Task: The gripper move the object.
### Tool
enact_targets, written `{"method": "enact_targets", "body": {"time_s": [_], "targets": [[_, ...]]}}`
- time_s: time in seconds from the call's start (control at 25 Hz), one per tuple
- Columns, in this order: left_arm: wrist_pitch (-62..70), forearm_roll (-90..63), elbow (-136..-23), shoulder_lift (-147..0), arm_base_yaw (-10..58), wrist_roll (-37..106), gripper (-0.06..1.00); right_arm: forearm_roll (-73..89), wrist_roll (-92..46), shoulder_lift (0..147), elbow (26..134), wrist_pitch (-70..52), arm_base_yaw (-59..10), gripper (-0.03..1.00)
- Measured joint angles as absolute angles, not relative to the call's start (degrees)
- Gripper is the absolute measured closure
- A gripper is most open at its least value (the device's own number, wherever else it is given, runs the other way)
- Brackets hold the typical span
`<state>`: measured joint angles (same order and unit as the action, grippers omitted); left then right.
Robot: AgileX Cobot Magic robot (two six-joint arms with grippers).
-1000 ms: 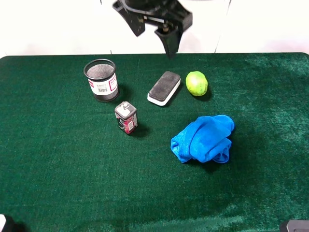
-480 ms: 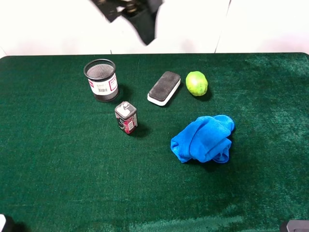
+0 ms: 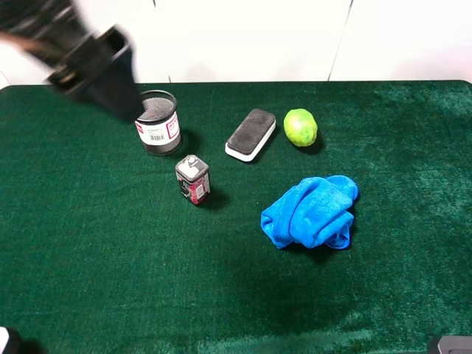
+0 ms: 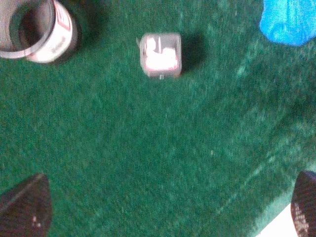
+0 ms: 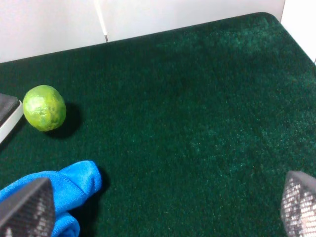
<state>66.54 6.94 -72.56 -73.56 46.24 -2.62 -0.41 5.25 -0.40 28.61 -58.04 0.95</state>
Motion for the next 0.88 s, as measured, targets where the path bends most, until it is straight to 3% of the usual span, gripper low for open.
{"method": "enact_targets", "body": {"time_s": [0.24,0.68,0.88], "targets": [[66.57,6.84,-65.64,-64.84,46.24,-3.46,-0.05,-0.41,5.25,-0.4,28.61,-58.04,0.95,0.27],[66.71,6.11,-63.12,-49.08,46.04,-3.46,-0.05,-0.35,5.25,-0.4,28.61,-58.09,0.95,0.27],[66.71,3.96,-57.11,-39.59,37.84,-3.4,-0.05,-0.35,5.25,-0.4,28.61,-58.09,0.95,0.27]]}}
